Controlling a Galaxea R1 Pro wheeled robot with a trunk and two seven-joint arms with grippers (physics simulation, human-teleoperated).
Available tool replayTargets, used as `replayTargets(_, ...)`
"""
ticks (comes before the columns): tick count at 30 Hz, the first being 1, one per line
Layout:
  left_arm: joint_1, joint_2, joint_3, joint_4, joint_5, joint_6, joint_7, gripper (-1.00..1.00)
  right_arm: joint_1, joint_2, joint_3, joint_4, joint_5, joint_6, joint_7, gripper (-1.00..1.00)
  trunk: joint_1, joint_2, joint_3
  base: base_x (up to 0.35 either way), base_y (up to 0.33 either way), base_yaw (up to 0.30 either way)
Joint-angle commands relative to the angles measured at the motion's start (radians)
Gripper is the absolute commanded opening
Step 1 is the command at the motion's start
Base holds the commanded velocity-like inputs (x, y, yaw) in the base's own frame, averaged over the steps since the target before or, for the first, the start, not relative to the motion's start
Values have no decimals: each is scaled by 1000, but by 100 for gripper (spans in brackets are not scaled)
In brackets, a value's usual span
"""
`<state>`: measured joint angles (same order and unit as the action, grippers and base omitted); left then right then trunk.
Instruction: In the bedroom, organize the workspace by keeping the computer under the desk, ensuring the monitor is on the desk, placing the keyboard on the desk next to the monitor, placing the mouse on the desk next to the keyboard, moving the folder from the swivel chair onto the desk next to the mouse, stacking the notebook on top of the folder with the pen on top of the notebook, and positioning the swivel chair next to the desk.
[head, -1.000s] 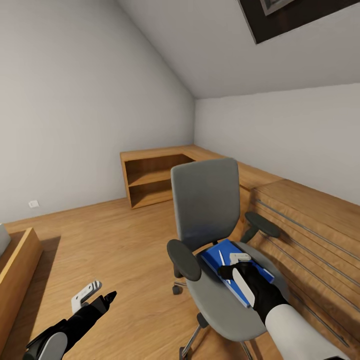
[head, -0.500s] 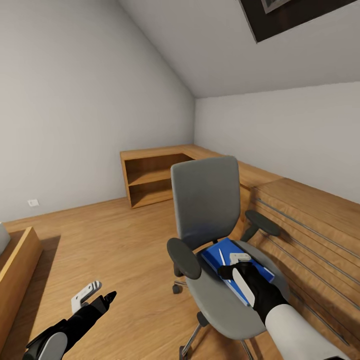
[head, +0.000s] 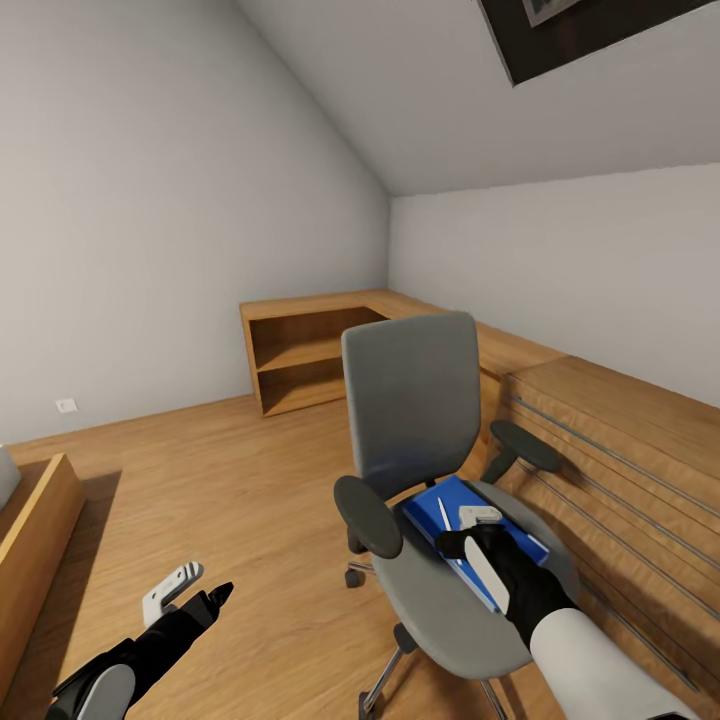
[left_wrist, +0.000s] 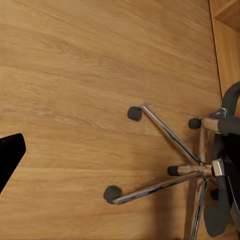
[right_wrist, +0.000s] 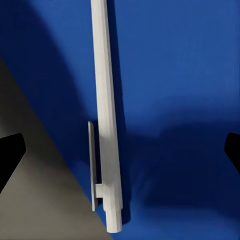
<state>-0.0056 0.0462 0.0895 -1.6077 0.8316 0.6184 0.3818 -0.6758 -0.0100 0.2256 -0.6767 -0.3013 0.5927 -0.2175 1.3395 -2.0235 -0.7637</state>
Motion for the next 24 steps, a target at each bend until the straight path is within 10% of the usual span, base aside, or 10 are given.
replayTargets(1,-1,0,0,-1,11,3,9,100,-1,-1,6,-1,-10,3,-10,100,0,0,-1,0,0,0)
replayTargets(24,-1,0,1,-1,11,3,9,100,-1,5,13,0,-6,1,-40,100,0,0,-1,0,0,0)
